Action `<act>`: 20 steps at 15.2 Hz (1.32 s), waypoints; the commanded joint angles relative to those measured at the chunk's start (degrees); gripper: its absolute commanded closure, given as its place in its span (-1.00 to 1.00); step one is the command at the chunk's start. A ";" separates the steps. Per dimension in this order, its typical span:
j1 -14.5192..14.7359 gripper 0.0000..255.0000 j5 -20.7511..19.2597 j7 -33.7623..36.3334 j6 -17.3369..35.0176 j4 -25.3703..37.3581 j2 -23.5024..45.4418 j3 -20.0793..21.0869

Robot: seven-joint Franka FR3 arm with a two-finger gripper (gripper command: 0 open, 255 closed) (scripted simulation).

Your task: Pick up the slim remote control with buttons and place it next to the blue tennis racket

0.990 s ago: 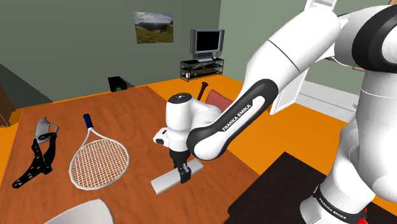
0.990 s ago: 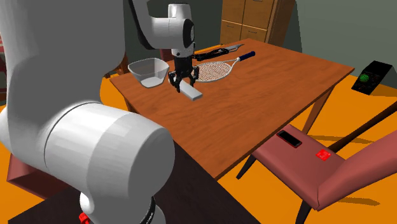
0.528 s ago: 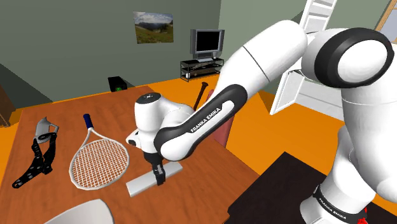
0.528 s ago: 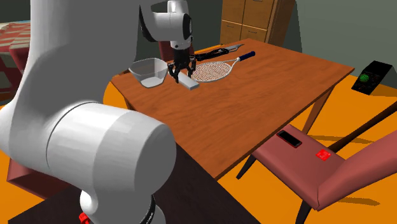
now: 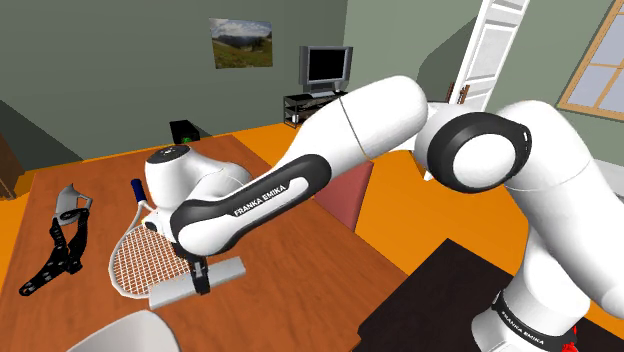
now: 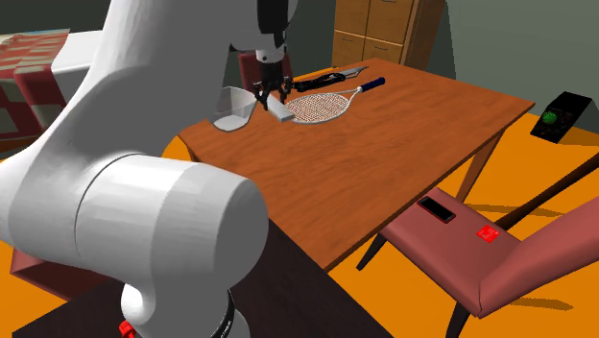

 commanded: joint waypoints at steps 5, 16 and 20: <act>3.19 1.00 -0.30 -0.09 -7.96 21.46 13.35 -0.66; 3.45 1.00 -0.68 0.06 -3.67 22.47 18.65 -1.10; 3.62 1.00 -0.81 0.05 -2.51 23.71 21.04 -1.26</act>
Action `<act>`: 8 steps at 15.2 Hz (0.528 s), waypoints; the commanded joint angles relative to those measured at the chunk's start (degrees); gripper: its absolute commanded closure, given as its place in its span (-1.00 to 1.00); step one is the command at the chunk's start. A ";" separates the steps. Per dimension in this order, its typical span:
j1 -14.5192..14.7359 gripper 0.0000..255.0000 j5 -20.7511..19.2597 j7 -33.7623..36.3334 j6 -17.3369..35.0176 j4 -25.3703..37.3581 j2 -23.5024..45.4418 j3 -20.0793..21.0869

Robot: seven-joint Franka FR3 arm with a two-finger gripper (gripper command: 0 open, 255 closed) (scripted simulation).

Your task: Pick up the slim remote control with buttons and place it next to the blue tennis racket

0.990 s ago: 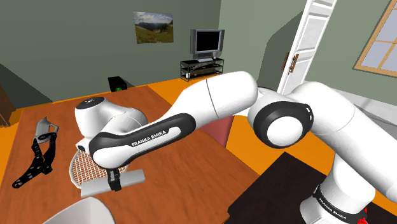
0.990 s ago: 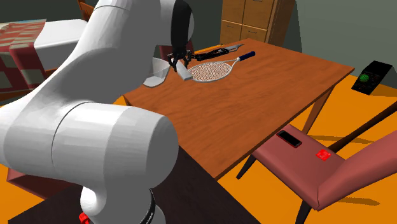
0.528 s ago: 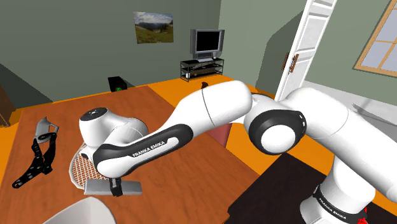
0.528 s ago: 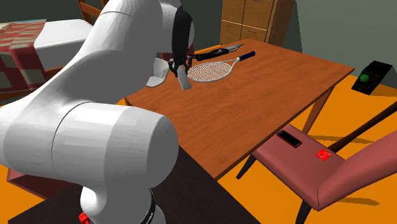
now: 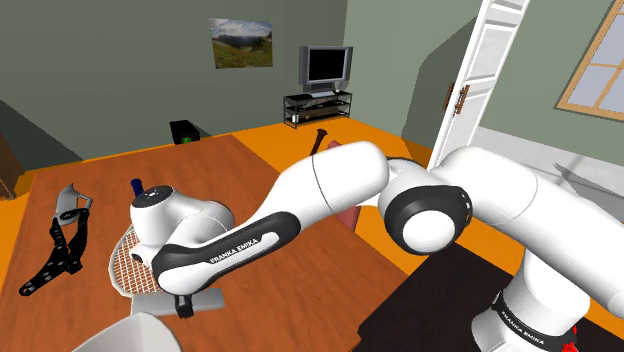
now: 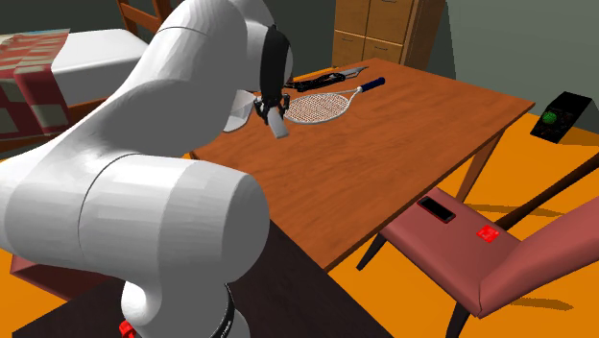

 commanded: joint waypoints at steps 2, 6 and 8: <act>0.13 1.00 -0.06 -0.16 0.30 1.36 2.48 -0.16; 0.13 1.00 -0.06 -0.16 0.30 1.36 2.48 -0.16; 0.13 1.00 -0.06 -0.16 0.30 1.36 2.48 -0.16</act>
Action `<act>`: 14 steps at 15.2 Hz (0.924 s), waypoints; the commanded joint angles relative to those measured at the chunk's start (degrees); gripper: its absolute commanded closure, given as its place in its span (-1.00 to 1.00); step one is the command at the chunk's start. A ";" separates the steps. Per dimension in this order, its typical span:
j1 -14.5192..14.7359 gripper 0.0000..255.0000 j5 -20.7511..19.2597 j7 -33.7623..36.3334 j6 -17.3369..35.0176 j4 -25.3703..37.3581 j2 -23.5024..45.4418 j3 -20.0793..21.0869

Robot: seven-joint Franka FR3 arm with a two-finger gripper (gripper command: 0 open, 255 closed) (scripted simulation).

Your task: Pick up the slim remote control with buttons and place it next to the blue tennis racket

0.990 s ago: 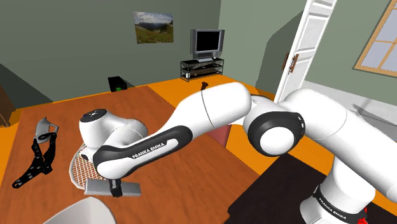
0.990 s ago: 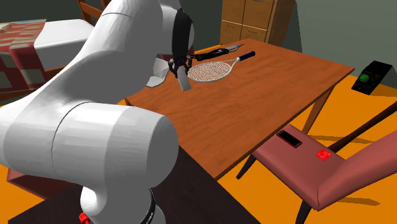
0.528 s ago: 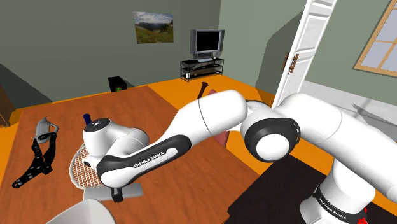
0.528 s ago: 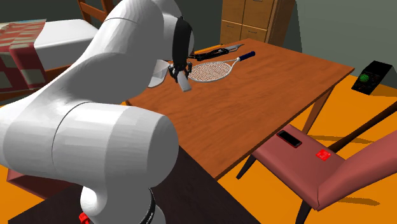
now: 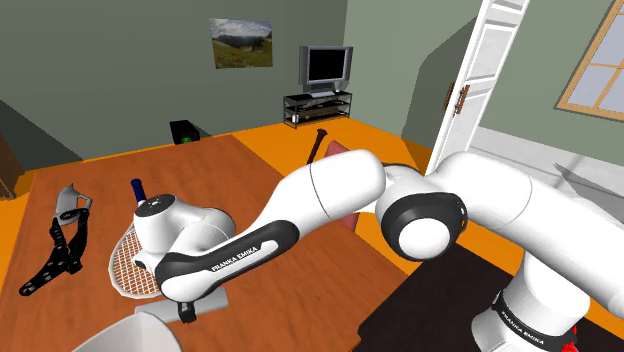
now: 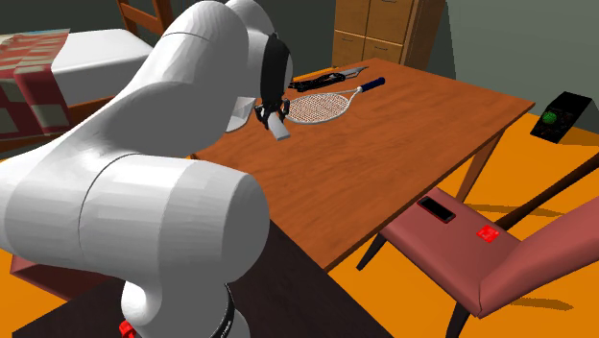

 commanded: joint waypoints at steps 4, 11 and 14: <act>0.01 -1.00 -0.02 0.03 -0.09 -0.06 0.17 -0.04; -0.31 -1.00 0.19 0.10 -2.15 -2.72 -4.52 0.29; -0.37 -1.00 0.25 0.11 -2.79 -3.18 -5.61 0.37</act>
